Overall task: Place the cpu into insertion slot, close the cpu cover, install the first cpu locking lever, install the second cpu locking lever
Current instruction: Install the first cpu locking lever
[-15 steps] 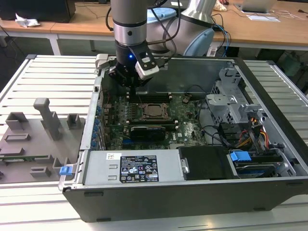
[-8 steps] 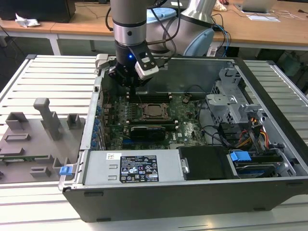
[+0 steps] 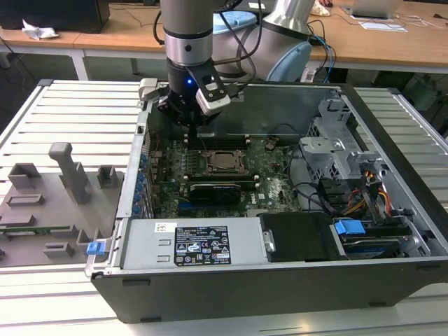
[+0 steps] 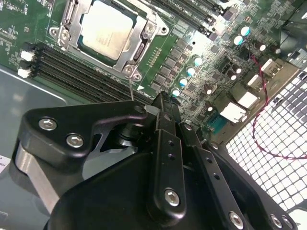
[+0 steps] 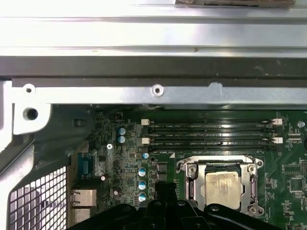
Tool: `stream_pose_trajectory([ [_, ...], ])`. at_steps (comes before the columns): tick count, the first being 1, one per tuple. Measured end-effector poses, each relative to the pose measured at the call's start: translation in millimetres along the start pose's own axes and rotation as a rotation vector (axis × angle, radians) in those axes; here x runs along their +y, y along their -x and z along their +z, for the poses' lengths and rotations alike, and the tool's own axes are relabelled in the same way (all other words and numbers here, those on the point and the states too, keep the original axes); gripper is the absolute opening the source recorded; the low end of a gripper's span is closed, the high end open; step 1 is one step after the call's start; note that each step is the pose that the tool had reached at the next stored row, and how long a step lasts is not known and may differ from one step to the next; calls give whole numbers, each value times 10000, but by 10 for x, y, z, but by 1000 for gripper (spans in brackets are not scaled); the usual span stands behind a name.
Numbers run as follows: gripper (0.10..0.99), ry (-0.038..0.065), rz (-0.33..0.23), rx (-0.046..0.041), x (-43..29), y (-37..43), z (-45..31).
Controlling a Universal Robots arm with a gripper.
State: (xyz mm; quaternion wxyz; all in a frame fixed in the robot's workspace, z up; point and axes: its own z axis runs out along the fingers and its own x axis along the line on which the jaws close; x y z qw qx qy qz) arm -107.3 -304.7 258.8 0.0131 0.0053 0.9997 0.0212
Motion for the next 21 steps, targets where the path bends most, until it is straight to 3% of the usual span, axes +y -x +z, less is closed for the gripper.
stream_pose_trajectory([
  [4, 106, 0, -1, 0, 87, -3, 10],
  [9, 106, 0, 0, 0, 135, -4, 21],
  [21, 106, 0, 0, 1, 153, 55, 29],
])
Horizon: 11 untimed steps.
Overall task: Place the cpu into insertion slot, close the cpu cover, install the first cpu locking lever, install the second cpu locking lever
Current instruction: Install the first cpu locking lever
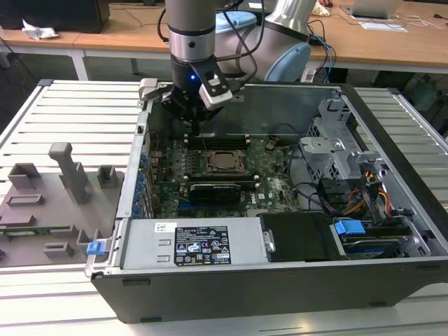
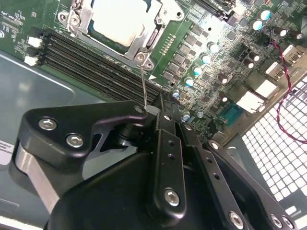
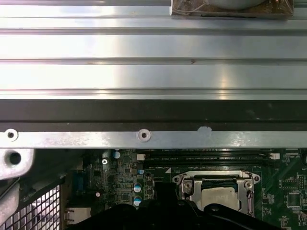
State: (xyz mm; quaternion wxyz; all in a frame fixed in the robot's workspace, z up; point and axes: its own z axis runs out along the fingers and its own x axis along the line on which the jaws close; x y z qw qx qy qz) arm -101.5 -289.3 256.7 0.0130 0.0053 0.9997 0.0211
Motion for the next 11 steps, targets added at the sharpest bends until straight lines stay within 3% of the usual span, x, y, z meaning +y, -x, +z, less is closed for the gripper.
stream_pose_trajectory([
  [11, 106, 0, -1, 0, 0, 60, 3],
])
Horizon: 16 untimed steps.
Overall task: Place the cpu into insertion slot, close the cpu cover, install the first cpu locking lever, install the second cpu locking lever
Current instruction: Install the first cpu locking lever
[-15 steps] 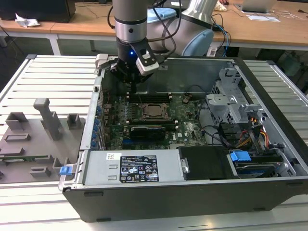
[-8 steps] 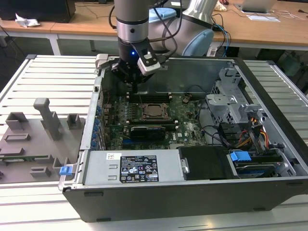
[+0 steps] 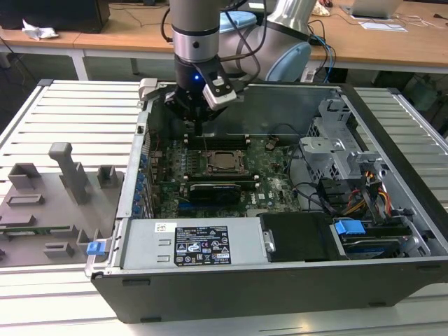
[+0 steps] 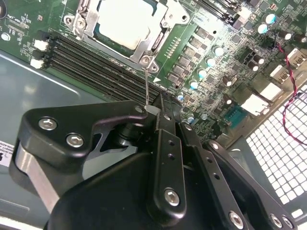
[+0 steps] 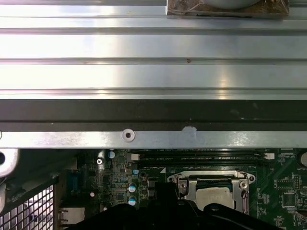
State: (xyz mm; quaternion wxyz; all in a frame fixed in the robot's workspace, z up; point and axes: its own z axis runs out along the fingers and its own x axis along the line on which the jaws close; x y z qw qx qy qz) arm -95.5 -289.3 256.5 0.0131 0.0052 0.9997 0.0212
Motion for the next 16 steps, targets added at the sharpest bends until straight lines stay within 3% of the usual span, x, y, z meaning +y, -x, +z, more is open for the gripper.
stream_pose_trajectory([
  [16, 106, 0, 0, 0, 0, 78, 5],
])
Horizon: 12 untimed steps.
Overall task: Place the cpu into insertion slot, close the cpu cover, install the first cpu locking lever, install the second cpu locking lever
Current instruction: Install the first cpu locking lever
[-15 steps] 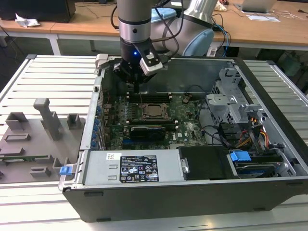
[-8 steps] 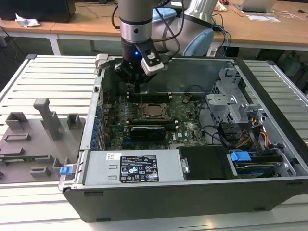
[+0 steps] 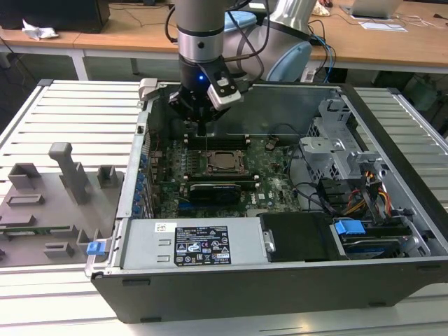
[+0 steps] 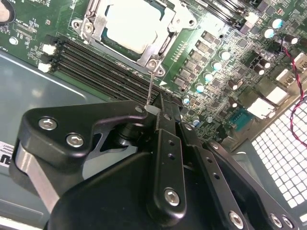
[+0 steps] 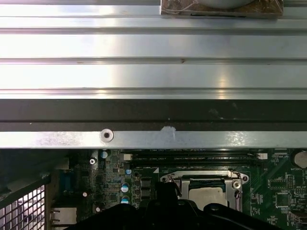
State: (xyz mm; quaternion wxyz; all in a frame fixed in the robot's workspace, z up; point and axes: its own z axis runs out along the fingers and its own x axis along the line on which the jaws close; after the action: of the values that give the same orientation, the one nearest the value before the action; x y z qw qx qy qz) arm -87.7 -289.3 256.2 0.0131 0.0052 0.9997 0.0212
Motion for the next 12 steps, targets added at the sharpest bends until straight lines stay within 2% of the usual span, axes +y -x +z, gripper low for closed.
stream_pose_trajectory([
  [12, 106, 0, 2, 0, 1, 32, 3],
])
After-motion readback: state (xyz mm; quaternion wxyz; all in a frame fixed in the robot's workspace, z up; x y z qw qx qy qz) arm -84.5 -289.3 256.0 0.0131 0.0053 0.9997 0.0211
